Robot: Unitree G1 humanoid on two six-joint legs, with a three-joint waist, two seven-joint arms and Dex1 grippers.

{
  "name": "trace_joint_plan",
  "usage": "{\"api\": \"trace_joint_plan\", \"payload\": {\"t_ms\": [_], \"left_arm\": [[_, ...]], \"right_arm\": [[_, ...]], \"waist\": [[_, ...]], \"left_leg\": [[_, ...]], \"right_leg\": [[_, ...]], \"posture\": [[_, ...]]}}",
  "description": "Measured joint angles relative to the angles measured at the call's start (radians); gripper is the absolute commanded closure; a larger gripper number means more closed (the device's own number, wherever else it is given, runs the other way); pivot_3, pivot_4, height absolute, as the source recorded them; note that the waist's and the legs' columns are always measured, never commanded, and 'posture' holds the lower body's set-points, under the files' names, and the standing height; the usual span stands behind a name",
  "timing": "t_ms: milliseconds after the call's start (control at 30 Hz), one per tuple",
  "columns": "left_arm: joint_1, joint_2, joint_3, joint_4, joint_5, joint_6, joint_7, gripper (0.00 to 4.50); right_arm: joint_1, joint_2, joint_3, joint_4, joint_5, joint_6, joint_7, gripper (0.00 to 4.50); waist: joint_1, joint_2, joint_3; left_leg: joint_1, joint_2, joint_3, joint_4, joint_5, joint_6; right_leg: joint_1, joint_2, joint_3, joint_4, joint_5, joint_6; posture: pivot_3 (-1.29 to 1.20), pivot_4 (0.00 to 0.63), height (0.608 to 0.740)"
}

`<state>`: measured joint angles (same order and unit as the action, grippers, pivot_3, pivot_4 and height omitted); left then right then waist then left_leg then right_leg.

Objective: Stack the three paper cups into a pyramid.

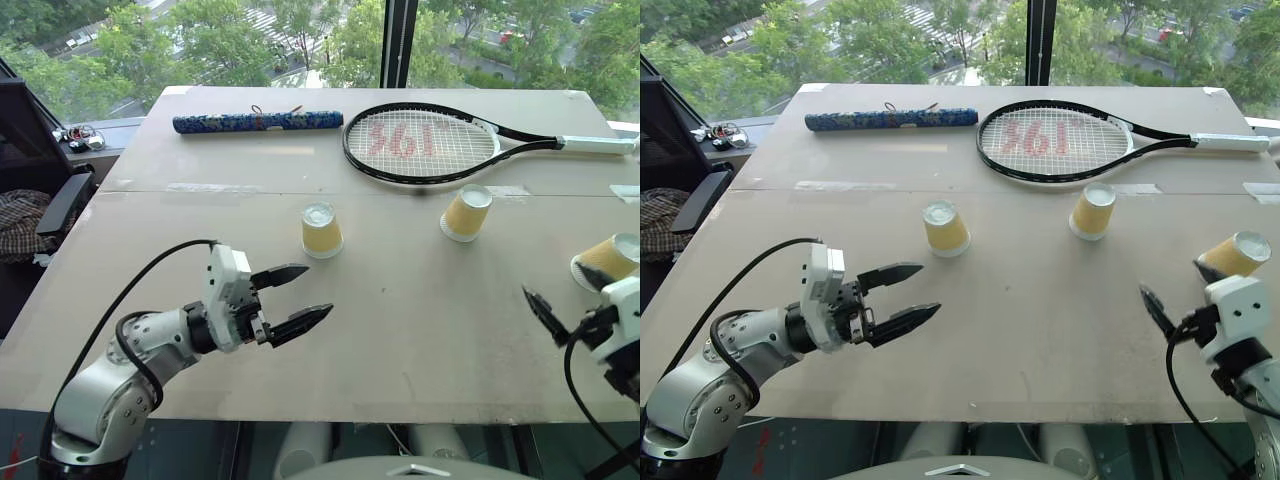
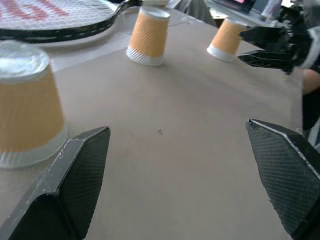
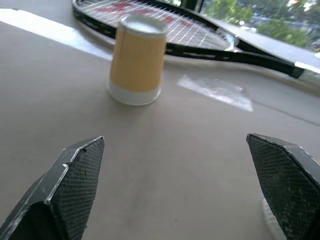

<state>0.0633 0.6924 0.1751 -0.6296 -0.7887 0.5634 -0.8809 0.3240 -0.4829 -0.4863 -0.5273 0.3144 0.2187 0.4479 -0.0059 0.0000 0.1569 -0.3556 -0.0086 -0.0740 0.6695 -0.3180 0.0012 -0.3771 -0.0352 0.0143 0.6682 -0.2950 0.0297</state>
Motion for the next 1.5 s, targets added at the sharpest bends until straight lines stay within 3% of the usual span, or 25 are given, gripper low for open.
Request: {"api": "trace_joint_plan", "payload": {"t_ms": [267, 767, 867, 967, 1000, 1233, 1500], "left_arm": [[-0.081, 0.016, -0.069, -0.017, 0.0, -0.004, -0.05, 0.04], [-0.024, 0.01, -0.082, -0.025, 0.015, -0.034, -0.052, 0.04], [-0.013, 0.01, -0.084, -0.025, 0.021, -0.048, -0.053, 0.0], [0.005, 0.01, -0.085, -0.025, 0.025, -0.056, -0.054, 0.0], [0.011, 0.01, -0.085, -0.025, 0.027, -0.059, -0.054, 0.0], [0.039, 0.011, -0.085, -0.025, 0.041, -0.07, -0.053, 0.0], [0.051, 0.011, -0.085, -0.026, 0.044, -0.071, -0.044, 0.0]], "right_arm": [[-0.081, 0.052, -0.088, 0.062, -0.07, 0.141, -0.221, 0.0], [-0.341, 0.059, -0.094, 0.298, -0.015, 0.294, -0.33, 0.0], [-0.384, 0.048, -0.091, 0.35, -0.017, 0.293, -0.332, 0.79], [-0.409, 0.029, -0.087, 0.388, -0.019, 0.288, -0.325, 2.2], [-0.41, 0.025, -0.087, 0.391, -0.02, 0.284, -0.322, 2.43], [-0.359, -0.028, -0.087, 0.381, 0.004, 0.28, -0.235, 2.45], [-0.231, -0.099, -0.03, 0.157, 0.173, 0.281, 0.055, 2.45]], "waist": [[-0.003, 0.001, 0.0], [-0.008, 0.002, 0.001], [-0.009, 0.002, 0.001], [-0.008, 0.002, 0.001], [-0.007, 0.002, 0.001], [-0.008, 0.002, 0.001], [-0.009, 0.003, 0.002]], "left_leg": [[-0.002, 0.0, 0.0, 0.0, 0.0, 0.0], [0.002, 0.0, 0.003, 0.0, 0.0, 0.001], [0.002, 0.0, 0.003, 0.0, 0.0, 0.001], [0.002, 0.0, 0.003, 0.0, 0.0, 0.001], [0.001, 0.0, 0.003, 0.0, 0.0, 0.001], [0.001, 0.0, 0.003, 0.0, -0.001, 0.002], [0.002, 0.001, 0.003, 0.0, -0.002, 0.005]], "right_leg": [[-0.001, 0.001, 0.0, 0.0, 0.0, 0.0], [-0.001, 0.001, 0.003, 0.006, 0.0, 0.0], [-0.001, 0.001, 0.003, 0.006, 0.0, 0.0], [-0.002, 0.001, 0.003, 0.005, 0.0, 0.0], [-0.002, 0.001, 0.003, 0.005, 0.0, 0.0], [-0.002, 0.001, 0.003, 0.005, 0.0, 0.0], [-0.001, 0.001, 0.003, 0.006, 0.0, 0.0]], "posture": [[0.0, 0.15, 0.74], [0.0, 0.15, 0.74], [0.0, 0.15, 0.74], [0.0, 0.15, 0.74], [0.0, 0.15, 0.74], [0.0, 0.15, 0.74], [0.0, 0.15, 0.74]]}}
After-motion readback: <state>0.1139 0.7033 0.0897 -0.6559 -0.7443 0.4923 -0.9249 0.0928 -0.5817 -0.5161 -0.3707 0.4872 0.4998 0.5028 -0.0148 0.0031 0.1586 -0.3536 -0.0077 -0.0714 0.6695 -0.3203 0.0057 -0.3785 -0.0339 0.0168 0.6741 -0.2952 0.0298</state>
